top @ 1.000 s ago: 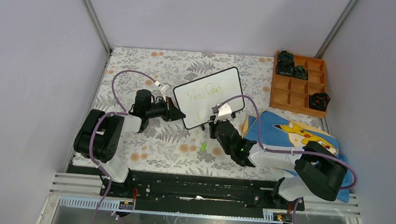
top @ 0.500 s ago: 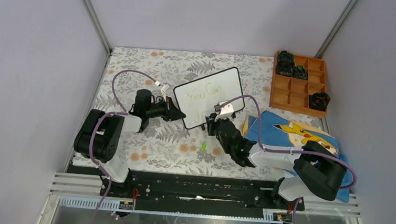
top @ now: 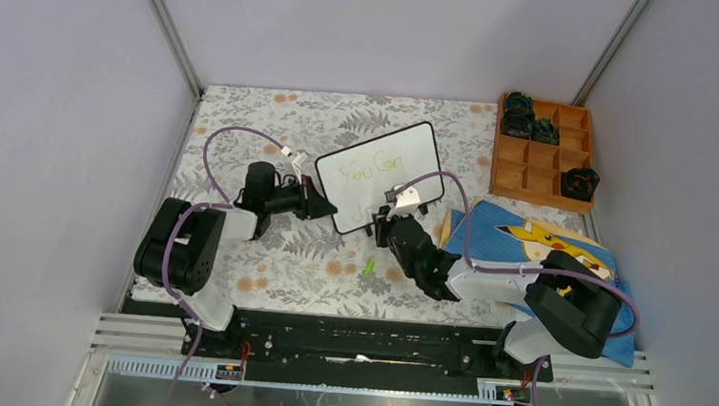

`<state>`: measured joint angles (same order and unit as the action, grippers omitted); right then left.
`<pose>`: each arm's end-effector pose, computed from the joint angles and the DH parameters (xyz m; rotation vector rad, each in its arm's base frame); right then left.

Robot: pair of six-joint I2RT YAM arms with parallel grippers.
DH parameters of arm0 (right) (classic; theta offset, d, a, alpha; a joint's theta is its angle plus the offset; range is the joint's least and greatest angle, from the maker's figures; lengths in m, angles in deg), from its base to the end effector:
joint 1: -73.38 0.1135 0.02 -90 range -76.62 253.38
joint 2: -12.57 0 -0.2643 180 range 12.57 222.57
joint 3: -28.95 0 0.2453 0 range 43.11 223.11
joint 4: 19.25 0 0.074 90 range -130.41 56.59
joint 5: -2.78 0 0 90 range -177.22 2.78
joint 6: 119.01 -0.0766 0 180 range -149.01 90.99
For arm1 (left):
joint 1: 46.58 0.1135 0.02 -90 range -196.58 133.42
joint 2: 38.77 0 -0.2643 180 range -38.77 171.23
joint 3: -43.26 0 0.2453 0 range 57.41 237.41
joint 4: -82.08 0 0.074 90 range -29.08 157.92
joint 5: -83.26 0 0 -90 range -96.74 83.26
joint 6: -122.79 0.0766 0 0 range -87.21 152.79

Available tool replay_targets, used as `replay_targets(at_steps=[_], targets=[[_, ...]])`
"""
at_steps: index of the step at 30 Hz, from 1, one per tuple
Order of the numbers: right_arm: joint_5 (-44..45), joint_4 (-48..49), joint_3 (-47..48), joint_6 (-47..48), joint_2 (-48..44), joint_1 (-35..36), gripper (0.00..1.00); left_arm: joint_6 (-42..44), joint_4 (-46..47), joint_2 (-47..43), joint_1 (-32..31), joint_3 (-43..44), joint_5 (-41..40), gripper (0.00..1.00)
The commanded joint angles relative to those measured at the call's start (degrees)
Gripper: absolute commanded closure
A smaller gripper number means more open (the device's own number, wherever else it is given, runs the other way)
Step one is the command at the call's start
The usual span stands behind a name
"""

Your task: Write a sentence on the whiteboard

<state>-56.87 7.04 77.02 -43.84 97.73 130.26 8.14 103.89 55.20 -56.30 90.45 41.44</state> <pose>0.2133 0.2561 0.2027 -0.2557 1.7360 0.4533 0.3054 -0.1102 0.1456 0.3019 2.0343 -1.2173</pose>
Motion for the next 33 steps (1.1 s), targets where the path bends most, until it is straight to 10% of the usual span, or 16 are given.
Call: replay_targets(at_steps=[1, 33], targets=[[-0.54, 0.57, 2.77, -0.65, 0.65, -0.86, 1.00, 2.06, -5.56, 1.39, -0.21, 0.05, -5.21, 1.00], [0.78, -7.96, 2.62, -2.14, 0.82, -1.85, 1.00, 2.10, -5.57, 1.39, -0.22, 0.10, -5.21, 1.00]])
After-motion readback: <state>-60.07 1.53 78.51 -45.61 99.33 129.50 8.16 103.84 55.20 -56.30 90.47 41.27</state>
